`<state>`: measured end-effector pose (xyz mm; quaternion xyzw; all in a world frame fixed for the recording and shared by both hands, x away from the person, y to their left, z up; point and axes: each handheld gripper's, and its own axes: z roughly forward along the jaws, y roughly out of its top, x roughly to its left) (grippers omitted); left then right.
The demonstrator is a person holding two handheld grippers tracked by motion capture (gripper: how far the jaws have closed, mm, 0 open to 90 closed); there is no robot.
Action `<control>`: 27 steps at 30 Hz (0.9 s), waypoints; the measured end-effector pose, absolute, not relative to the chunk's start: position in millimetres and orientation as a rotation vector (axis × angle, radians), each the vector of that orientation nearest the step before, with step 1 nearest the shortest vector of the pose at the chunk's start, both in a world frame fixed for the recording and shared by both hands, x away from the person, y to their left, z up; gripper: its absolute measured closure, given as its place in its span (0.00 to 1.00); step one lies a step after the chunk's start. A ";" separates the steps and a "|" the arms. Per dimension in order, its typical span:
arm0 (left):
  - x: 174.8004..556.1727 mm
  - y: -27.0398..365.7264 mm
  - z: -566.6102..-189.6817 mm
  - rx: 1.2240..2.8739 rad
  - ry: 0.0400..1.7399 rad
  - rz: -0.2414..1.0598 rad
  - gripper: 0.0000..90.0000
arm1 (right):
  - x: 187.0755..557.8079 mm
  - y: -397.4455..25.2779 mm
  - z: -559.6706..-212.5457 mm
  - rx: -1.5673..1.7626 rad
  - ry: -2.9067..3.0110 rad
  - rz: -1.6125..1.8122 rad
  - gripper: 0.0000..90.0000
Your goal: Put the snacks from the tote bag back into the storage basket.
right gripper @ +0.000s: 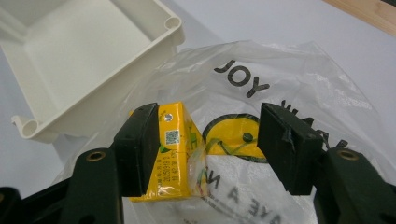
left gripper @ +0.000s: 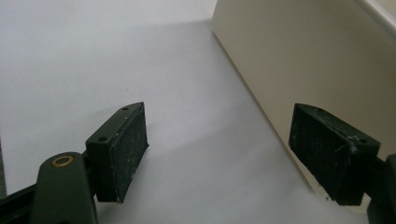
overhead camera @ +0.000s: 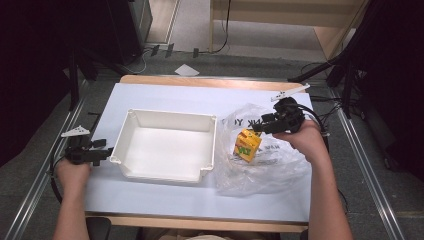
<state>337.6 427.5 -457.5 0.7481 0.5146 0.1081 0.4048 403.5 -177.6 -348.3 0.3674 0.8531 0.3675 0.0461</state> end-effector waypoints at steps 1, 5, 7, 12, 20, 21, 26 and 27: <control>337.6 427.7 -457.5 1.889 1.299 0.274 0.23 | 402.2 -175.8 -347.6 1.108 2.617 1.115 0.45; 337.8 427.7 -457.5 1.893 1.299 0.269 0.23 | 399.3 -171.4 -346.5 1.058 2.647 1.099 0.45; 337.8 427.6 -457.5 1.893 1.299 0.268 0.23 | 398.7 -170.2 -346.4 1.046 2.654 1.105 0.45; 337.7 427.7 -457.5 1.892 1.299 0.268 0.23 | 396.9 -163.6 -347.7 1.025 2.709 1.095 0.45; 337.8 427.6 -457.5 1.892 1.299 0.267 0.23 | 394.3 -155.7 -348.8 0.982 2.754 1.093 0.44; 337.8 427.7 -457.5 1.892 1.298 0.268 0.23 | 393.4 -152.3 -350.1 0.960 2.773 1.079 0.43; 337.8 427.7 -457.5 1.892 1.297 0.269 0.23 | 392.7 -145.8 -353.3 0.943 2.800 1.043 0.43; 337.8 427.7 -457.5 1.892 1.297 0.269 0.23 | 392.9 -145.2 -354.0 0.944 2.802 1.032 0.43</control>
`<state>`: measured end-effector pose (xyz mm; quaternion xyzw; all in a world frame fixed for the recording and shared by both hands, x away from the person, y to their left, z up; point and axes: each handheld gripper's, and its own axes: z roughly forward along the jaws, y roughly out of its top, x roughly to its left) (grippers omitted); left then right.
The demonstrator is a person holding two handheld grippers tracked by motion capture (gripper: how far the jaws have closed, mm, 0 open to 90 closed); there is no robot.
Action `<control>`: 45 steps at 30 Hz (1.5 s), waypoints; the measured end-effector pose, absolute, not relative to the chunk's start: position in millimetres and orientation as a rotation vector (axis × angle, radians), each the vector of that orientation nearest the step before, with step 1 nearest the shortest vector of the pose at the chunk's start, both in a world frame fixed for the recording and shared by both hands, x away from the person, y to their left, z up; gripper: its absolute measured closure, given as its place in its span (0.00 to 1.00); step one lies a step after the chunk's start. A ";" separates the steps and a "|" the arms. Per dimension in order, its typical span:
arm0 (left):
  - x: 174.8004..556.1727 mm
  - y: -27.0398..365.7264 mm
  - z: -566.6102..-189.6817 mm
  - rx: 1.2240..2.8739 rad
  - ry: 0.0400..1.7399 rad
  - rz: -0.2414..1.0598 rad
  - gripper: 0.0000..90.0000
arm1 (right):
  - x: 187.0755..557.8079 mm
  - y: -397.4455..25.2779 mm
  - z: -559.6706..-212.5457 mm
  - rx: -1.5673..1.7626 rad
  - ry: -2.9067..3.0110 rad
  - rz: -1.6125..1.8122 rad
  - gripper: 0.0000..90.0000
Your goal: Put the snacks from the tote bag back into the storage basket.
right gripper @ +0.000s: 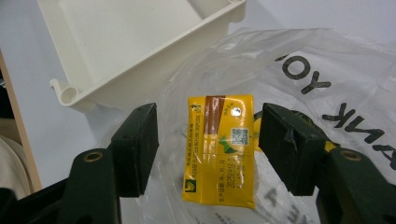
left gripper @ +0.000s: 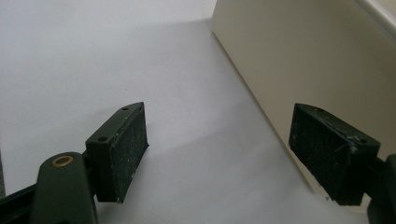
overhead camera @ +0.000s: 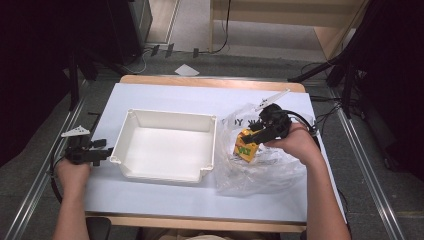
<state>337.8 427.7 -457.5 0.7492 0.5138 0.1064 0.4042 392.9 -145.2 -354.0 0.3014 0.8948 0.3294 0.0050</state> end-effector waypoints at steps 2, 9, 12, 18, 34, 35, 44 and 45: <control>337.9 427.7 -457.5 1.893 1.298 0.267 0.23 | 393.3 -144.0 -355.7 0.946 2.806 1.011 0.43; 338.0 427.3 -457.7 1.892 1.297 0.267 0.23 | 396.4 -138.1 -365.6 0.960 2.829 0.932 0.43; 337.9 427.5 -457.5 1.893 1.297 0.264 0.23 | 397.8 -137.0 -369.1 0.964 2.839 0.906 0.43; 338.2 427.2 -457.9 1.893 1.297 0.266 0.23 | 400.0 -131.9 -376.4 0.970 2.841 0.821 0.43; 338.3 426.8 -457.8 1.899 1.296 0.263 0.23 | 404.3 -121.5 -390.7 0.980 2.869 0.682 0.43; 338.3 426.8 -457.8 1.900 1.295 0.263 0.23 | 404.9 -119.4 -392.9 0.966 2.869 0.649 0.45; 338.3 426.7 -457.9 1.894 1.295 0.264 0.23 | 406.7 -111.9 -400.3 1.004 2.903 0.577 0.50; 338.3 426.7 -457.9 1.894 1.295 0.264 0.23 | 406.7 -111.9 -400.3 1.004 2.903 0.577 0.50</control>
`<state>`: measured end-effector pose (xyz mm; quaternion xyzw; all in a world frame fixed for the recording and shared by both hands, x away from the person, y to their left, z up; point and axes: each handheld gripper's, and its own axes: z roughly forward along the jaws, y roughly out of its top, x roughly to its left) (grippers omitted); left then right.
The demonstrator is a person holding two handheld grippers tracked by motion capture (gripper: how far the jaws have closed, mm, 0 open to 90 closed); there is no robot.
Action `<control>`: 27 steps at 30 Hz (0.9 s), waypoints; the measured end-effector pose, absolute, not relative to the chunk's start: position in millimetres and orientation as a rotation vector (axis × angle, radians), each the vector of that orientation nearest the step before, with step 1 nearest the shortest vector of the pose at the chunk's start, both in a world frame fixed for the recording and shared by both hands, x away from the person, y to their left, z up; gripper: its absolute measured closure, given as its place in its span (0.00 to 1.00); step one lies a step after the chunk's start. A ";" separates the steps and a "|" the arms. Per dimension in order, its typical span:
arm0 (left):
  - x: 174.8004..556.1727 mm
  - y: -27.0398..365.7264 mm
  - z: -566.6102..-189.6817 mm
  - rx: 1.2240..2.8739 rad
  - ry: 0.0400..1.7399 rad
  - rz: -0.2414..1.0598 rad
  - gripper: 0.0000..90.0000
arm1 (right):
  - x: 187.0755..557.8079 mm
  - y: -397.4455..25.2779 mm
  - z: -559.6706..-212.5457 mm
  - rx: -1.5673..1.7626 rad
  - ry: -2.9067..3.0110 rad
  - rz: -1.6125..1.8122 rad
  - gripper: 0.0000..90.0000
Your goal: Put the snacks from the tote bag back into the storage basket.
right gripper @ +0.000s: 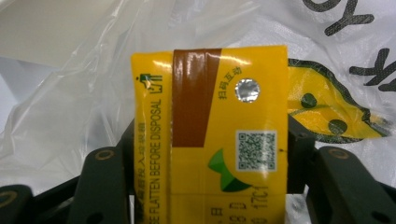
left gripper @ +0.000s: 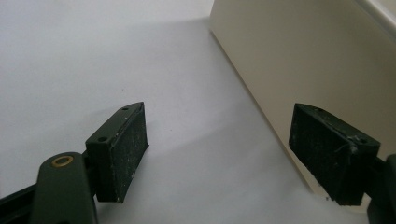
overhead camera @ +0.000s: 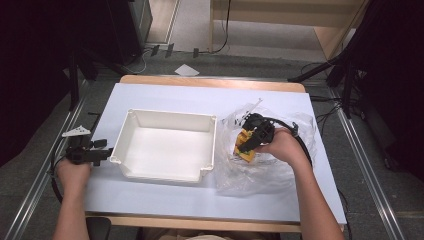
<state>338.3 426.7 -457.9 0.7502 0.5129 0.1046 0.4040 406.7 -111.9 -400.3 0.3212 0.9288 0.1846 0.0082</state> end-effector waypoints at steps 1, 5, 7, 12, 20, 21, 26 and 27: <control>338.3 426.7 -457.9 1.893 1.295 0.264 0.23 | 406.6 -111.8 -400.2 1.001 2.902 0.572 0.51; 338.3 426.7 -457.7 1.894 1.295 0.264 0.23 | 406.3 -111.7 -399.8 0.990 2.883 0.568 0.55; 338.2 426.7 -457.7 1.894 1.295 0.264 0.23 | 405.9 -111.3 -399.4 0.994 2.882 0.560 0.55; 338.3 426.8 -457.9 1.893 1.294 0.264 0.23 | 405.6 -110.0 -398.1 0.998 2.867 0.557 0.57; 338.1 427.2 -457.6 1.893 1.293 0.265 0.23 | 405.8 -111.9 -394.6 1.005 2.869 0.563 0.57; 338.1 427.2 -457.6 1.893 1.293 0.265 0.23 | 405.8 -111.9 -394.6 1.005 2.869 0.563 0.57; 337.3 427.1 -457.5 1.889 1.293 0.269 0.23 | 403.7 -112.4 -388.2 0.990 2.857 0.584 0.58; 337.1 427.1 -457.5 1.889 1.293 0.270 0.23 | 403.1 -112.9 -385.5 0.986 2.854 0.594 0.57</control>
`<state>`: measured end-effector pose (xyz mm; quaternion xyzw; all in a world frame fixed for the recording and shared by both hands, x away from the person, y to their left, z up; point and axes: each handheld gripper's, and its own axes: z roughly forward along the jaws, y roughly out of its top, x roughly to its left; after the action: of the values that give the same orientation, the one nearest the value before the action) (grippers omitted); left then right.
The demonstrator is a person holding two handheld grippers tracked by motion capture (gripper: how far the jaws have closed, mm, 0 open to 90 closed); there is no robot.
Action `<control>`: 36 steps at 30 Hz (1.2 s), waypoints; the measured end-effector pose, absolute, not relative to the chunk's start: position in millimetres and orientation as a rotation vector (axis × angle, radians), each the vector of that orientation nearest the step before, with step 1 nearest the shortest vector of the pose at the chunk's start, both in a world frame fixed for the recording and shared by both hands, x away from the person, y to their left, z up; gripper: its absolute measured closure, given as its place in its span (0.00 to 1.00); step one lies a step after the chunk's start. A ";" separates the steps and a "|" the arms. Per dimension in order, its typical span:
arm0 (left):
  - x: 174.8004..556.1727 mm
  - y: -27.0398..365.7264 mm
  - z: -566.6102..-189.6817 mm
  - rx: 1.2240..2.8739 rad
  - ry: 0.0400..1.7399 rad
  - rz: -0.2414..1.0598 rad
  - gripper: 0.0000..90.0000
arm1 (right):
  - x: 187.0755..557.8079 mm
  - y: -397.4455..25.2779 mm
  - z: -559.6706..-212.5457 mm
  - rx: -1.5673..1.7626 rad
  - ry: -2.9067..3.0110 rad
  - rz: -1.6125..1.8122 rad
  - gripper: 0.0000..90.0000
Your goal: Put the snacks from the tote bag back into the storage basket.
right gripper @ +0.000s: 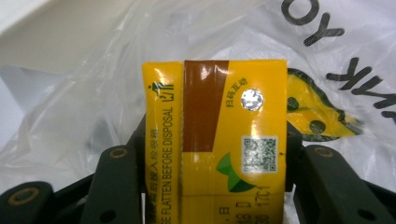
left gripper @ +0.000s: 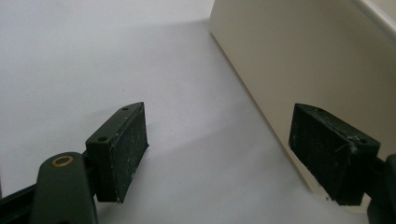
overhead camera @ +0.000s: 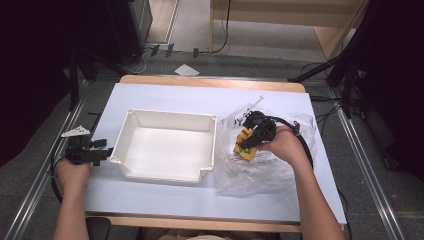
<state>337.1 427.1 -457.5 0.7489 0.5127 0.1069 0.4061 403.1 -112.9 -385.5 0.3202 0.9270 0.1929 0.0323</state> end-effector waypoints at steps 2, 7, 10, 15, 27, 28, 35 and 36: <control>336.2 427.2 -457.3 1.891 1.294 0.270 0.23 | 401.5 -114.7 -379.4 0.974 2.842 0.627 0.58; 333.7 428.5 -457.1 1.890 1.299 0.275 0.23 | 398.4 -117.5 -367.1 0.961 2.814 0.668 0.58; 332.1 429.0 -456.8 1.891 1.293 0.280 0.23 | 397.6 -118.6 -362.1 0.950 2.808 0.688 0.58; 327.8 430.6 -456.5 1.895 1.299 0.283 0.23 | 396.8 -119.6 -354.7 0.938 2.806 0.712 0.58; 320.4 433.8 -456.8 1.897 1.310 0.294 0.23 | 397.3 -113.2 -338.3 0.881 2.786 0.767 0.58; 320.4 433.8 -456.8 1.897 1.310 0.294 0.23 | 397.3 -113.2 -338.3 0.881 2.786 0.767 0.58; 317.2 435.7 -457.2 1.896 1.320 0.294 0.23 | 396.1 -109.2 -327.2 0.854 2.772 0.821 0.58; 317.0 435.9 -457.2 1.895 1.318 0.295 0.23 | 395.8 -108.0 -325.7 0.855 2.770 0.826 0.58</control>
<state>317.0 435.9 -457.2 0.7478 0.5202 0.1163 0.3958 395.8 -108.0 -325.7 0.2830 0.9171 0.2735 0.0635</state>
